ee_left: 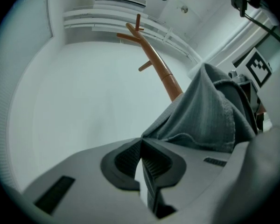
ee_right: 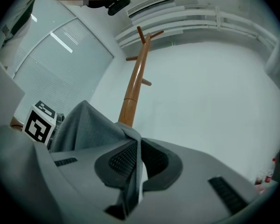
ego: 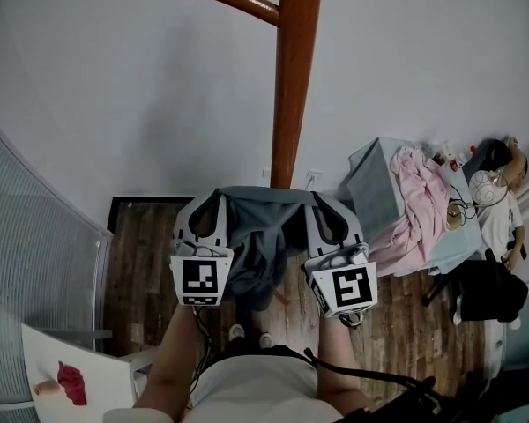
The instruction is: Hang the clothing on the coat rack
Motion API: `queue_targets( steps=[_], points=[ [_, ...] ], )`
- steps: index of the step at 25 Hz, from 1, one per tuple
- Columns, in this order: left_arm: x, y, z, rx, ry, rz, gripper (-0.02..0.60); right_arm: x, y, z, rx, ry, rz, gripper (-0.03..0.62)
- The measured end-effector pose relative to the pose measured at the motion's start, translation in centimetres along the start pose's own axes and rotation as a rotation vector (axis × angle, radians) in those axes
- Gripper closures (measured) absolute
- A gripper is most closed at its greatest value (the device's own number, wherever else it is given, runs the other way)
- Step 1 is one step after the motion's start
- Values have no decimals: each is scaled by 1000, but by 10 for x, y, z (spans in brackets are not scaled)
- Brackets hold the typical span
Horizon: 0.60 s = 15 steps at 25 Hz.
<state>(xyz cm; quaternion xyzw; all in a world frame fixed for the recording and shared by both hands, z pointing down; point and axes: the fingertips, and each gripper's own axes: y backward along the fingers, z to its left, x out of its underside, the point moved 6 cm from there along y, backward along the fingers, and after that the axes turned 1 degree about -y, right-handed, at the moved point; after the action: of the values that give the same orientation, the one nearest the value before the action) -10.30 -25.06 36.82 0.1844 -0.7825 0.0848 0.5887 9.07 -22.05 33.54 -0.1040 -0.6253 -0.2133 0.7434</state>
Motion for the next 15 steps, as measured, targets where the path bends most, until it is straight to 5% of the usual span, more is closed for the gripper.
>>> queue_targets(
  steps=[15],
  points=[
    [11,12,-16,92,49,49,566,9,8,4,-24,-73,8,563]
  ],
)
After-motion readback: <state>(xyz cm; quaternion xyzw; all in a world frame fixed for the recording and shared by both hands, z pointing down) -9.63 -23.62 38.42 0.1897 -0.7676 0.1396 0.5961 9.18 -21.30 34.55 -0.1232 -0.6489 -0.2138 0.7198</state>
